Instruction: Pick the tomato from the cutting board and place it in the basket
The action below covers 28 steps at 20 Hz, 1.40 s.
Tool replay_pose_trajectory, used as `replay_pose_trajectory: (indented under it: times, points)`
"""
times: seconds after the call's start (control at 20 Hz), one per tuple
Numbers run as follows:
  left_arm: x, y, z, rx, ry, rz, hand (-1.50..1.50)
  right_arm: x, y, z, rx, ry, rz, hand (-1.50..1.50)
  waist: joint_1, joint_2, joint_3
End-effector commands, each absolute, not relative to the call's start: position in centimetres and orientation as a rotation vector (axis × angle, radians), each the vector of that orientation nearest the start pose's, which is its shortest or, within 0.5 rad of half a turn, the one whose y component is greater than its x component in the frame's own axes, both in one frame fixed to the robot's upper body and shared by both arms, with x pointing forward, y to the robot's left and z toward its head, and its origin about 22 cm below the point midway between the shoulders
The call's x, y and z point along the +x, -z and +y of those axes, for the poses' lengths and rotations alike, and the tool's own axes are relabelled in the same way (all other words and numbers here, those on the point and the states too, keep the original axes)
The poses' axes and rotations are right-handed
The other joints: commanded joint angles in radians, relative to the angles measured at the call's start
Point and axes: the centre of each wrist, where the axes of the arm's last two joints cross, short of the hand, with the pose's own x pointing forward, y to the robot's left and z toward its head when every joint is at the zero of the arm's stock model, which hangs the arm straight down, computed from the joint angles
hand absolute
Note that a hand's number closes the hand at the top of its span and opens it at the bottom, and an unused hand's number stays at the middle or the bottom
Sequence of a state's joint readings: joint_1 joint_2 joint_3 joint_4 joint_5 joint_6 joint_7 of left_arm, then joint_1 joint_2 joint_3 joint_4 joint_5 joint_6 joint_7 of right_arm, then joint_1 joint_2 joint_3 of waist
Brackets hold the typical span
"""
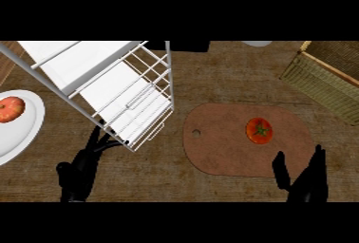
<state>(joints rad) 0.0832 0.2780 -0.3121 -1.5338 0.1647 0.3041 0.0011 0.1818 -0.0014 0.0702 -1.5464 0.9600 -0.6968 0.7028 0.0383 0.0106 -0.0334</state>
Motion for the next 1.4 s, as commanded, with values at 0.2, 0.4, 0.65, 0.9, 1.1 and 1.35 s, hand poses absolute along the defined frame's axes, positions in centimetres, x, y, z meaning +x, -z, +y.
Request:
replay_pose_trajectory:
  times: [0.2, 0.4, 0.65, 0.9, 1.1, 1.35]
  points:
    - [23.9, -1.5, 22.7, 0.103, 0.007, -1.642, 0.00, 22.2, -0.6, -20.9, -1.220, 0.039, -0.745, -1.50, -0.014, -0.018, 0.018]
    - [24.2, -1.8, 22.3, 0.094, -0.008, -1.656, 0.00, 23.9, -3.5, -18.5, -1.244, 0.023, -0.701, -1.50, -0.013, -0.017, 0.025]
    - [24.2, -1.2, 22.4, 0.091, -0.026, -1.647, 0.00, 24.2, -5.7, -15.8, -1.267, -0.017, -0.727, -1.50, -0.025, -0.017, 0.028]
    - [24.5, -1.9, 23.4, 0.088, -0.016, -1.669, 0.00, 25.5, -7.3, -14.3, -1.287, -0.019, -0.731, -1.50, -0.015, -0.014, 0.030]
    - [24.3, -2.2, 23.5, 0.086, -0.040, -1.662, 0.00, 25.4, -7.2, -14.1, -1.304, -0.029, -0.683, -1.50, -0.023, -0.016, 0.031]
    - [23.6, -2.2, 23.1, 0.069, -0.026, -1.658, 0.00, 26.8, -7.2, -14.0, -1.338, -0.026, -0.672, -1.50, -0.016, -0.012, 0.032]
